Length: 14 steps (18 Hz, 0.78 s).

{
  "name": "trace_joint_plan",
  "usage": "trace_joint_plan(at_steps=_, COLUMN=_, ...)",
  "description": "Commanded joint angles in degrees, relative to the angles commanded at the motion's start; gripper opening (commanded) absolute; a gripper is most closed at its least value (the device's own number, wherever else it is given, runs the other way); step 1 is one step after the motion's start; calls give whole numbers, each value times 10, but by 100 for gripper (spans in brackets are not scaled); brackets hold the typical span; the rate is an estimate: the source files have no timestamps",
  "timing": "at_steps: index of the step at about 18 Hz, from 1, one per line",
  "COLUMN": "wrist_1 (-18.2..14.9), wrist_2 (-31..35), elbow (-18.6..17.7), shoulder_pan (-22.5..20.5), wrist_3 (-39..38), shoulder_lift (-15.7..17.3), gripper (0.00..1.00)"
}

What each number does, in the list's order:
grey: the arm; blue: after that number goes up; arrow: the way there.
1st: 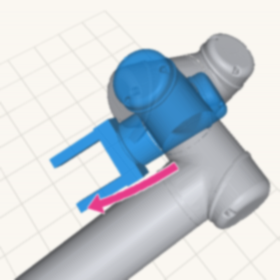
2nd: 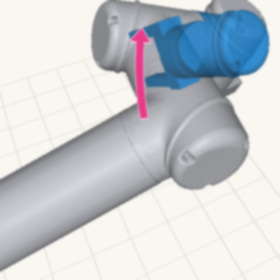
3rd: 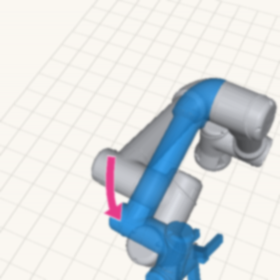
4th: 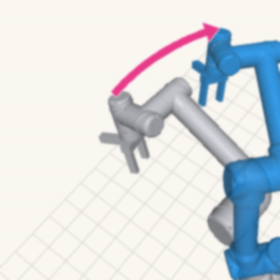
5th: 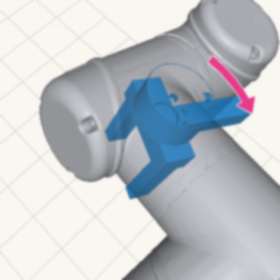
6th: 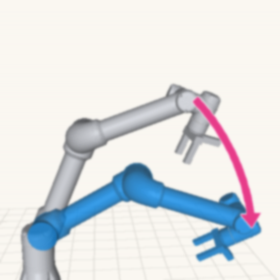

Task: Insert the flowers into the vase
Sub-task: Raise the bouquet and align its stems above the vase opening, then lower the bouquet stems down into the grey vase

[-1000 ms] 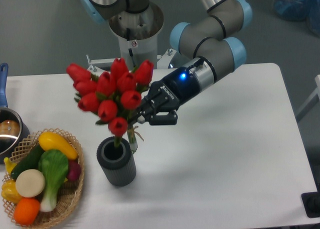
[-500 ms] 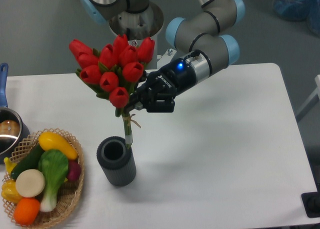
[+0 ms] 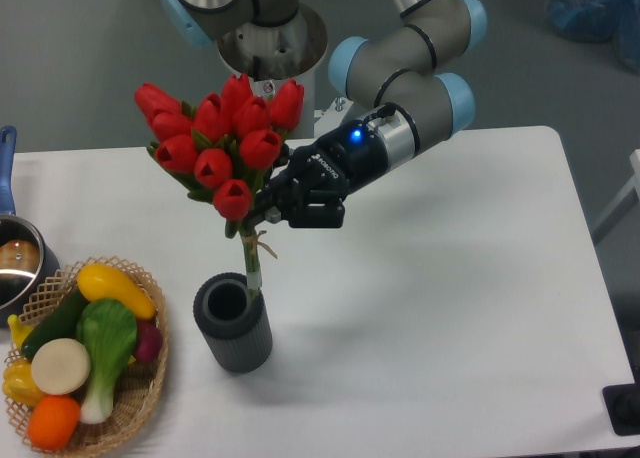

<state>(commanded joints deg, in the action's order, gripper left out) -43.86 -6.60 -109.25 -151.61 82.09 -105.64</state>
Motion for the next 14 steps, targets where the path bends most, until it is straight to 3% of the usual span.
trace_joint_plan(at_steps=14, wrist_1=-1, wrist_2=36, elbow=8, shoulder_pan=22, wrist_3=-4, shoulder_lift=-19, gripper=17)
